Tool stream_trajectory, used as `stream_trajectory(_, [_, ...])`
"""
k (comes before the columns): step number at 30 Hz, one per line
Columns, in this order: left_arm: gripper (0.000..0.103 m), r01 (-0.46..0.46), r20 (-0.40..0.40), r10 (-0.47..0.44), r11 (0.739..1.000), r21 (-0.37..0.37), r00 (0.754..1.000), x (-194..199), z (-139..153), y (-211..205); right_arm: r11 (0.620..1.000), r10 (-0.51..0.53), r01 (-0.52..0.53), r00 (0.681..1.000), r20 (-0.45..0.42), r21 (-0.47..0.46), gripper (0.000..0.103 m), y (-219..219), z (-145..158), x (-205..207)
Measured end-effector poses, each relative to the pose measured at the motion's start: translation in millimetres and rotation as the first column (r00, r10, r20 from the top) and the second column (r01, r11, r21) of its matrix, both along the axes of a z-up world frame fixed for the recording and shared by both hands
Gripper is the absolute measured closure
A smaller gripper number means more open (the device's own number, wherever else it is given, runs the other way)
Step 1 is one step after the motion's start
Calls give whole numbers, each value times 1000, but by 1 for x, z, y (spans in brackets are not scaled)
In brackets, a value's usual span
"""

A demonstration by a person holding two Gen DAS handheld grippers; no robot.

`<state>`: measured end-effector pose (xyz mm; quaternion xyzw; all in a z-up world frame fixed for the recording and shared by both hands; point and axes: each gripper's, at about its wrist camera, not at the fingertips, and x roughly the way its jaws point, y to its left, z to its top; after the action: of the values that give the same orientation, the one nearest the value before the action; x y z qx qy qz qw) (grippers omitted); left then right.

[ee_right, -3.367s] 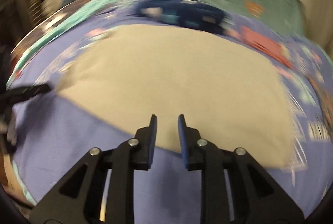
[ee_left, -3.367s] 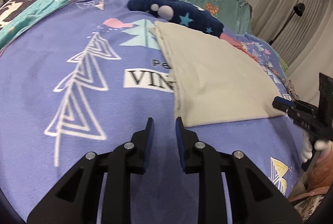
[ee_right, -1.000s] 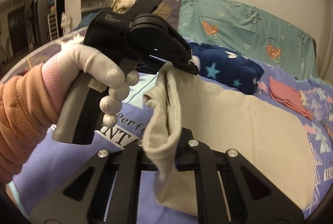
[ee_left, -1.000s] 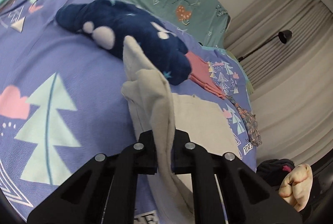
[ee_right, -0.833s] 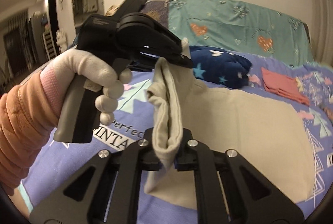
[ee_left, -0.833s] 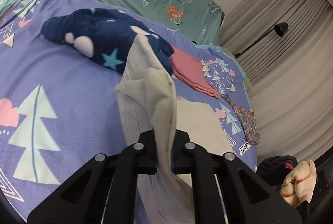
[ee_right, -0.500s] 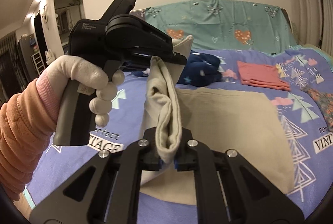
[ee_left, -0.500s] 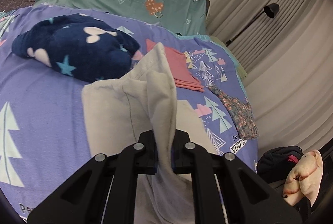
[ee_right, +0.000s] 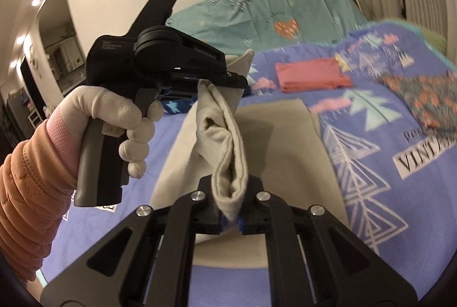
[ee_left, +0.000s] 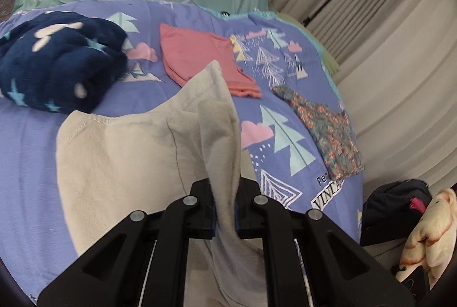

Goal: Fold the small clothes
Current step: 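Lift the shirt with both tools and fold it over in half, then lay the folded half down on the shirt and open both tools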

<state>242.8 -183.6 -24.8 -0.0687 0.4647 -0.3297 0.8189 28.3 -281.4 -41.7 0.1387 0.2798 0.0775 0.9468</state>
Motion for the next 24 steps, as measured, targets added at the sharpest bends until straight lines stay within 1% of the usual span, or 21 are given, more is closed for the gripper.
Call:
stream_trajectory(7, [95,18,-26,-16,995,101,1000,6,-30,-44,992,-30,44,993,-115,121,98,-37,-36,5])
stream_trajectory(11, [95,30,-2,-30,988,151,1000,5,-38,-63,985,-42,65,989,-140,162,98,-50,-44,3])
stream_trajectory(12, [93,35,8,-37,985,167,999,4,-39,-67,983,-42,66,989,-144,169,98,-51,-45,2])
stream_trajectory(14, [86,39,15,-43,984,174,999,2,-41,-71,981,-35,64,987,-157,184,98,-55,-49,1])
stream_trajectory(15, [79,43,13,-45,986,163,999,1,-39,-71,980,-34,66,985,-166,190,98,-57,-52,1])
stream_trajectory(16, [74,46,13,-49,988,146,999,-2,-36,-70,978,-32,67,983,-178,196,98,-58,-56,0])
stream_trajectory(17, [73,42,18,-44,992,116,999,-5,-28,-65,976,-28,69,980,-196,207,98,-60,-61,-1])
stream_trajectory(19, [64,40,47,-42,998,51,998,-15,-11,-56,971,-20,72,975,-222,229,97,-63,-68,-2])
stream_trajectory(20, [63,48,80,-49,999,18,996,-25,2,-45,966,-11,72,972,-236,250,97,-66,-73,-3])
stream_trajectory(22, [54,57,145,-59,998,19,988,-44,15,-32,959,1,68,970,-243,276,97,-69,-76,-5])
stream_trajectory(23, [51,58,189,-66,997,44,980,-60,20,-20,958,4,66,970,-243,279,96,-70,-76,-5])
stream_trajectory(24, [49,61,216,-75,996,71,974,-72,20,-14,958,6,64,970,-243,279,95,-70,-75,-6])
